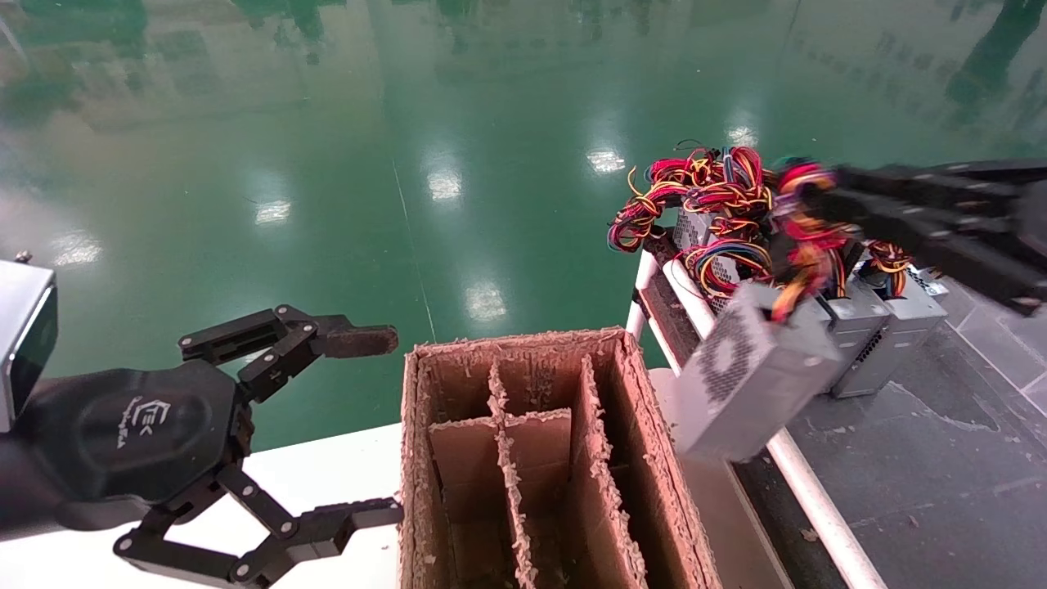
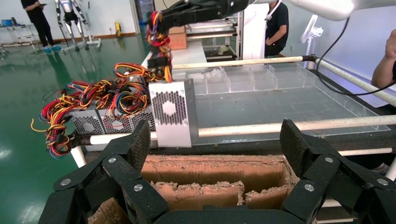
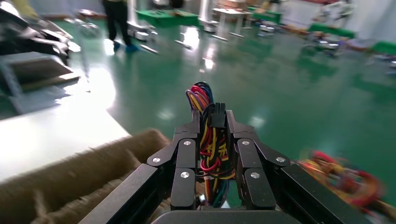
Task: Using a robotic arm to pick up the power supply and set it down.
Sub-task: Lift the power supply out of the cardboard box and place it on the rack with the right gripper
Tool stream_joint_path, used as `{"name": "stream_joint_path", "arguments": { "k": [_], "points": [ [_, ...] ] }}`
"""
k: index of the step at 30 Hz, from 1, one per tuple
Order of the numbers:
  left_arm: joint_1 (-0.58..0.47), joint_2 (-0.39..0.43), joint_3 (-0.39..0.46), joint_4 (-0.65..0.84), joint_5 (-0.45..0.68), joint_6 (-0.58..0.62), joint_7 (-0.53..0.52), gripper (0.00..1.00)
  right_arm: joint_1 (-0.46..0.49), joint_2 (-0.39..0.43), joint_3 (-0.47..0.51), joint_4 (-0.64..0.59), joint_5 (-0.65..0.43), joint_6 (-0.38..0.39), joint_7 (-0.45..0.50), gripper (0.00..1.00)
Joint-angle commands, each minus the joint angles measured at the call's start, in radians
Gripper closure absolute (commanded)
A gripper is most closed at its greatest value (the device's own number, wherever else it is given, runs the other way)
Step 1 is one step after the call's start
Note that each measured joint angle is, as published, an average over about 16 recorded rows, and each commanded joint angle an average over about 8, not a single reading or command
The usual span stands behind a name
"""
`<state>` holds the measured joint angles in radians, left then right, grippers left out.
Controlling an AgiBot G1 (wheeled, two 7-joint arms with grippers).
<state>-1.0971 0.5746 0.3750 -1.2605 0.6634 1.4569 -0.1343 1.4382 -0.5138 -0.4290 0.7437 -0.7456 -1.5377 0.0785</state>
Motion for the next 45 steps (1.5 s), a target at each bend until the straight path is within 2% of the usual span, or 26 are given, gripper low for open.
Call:
{"name": "stream_joint_path", "arguments": {
  "k": [1,9,17,26,35,38,43,45],
  "points": [
    [0.0,0.0,0.0,0.0,0.0,0.0,0.0,0.0,-0.024,0.04,0.014,0.025,0.013,0.009,-0.018,1.0],
    [0.0,0.0,0.0,0.0,0.0,0.0,0.0,0.0,-0.139,0.141,0.054,0.022,0.07,0.047,-0.062,1.0],
    [0.0,0.0,0.0,0.0,0.0,0.0,0.0,0.0,-0.234,0.174,0.057,-0.009,0.08,0.082,-0.104,1.0],
    [0.0,0.0,0.0,0.0,0.0,0.0,0.0,0.0,-0.262,0.119,0.031,-0.001,0.05,0.133,-0.108,1.0],
    [0.0,0.0,0.0,0.0,0.0,0.0,0.0,0.0,-0.2,0.036,-0.002,-0.037,-0.006,0.172,-0.086,0.99],
    [0.0,0.0,0.0,0.0,0.0,0.0,0.0,0.0,-0.173,0.014,-0.01,-0.057,-0.023,0.172,-0.086,0.83],
    [0.0,0.0,0.0,0.0,0.0,0.0,0.0,0.0,-0.136,-0.013,-0.023,-0.092,-0.048,0.17,-0.091,0.21],
    [0.0,0.0,0.0,0.0,0.0,0.0,0.0,0.0,-0.126,-0.02,-0.027,-0.104,-0.056,0.167,-0.093,0.06]
  ]
}}
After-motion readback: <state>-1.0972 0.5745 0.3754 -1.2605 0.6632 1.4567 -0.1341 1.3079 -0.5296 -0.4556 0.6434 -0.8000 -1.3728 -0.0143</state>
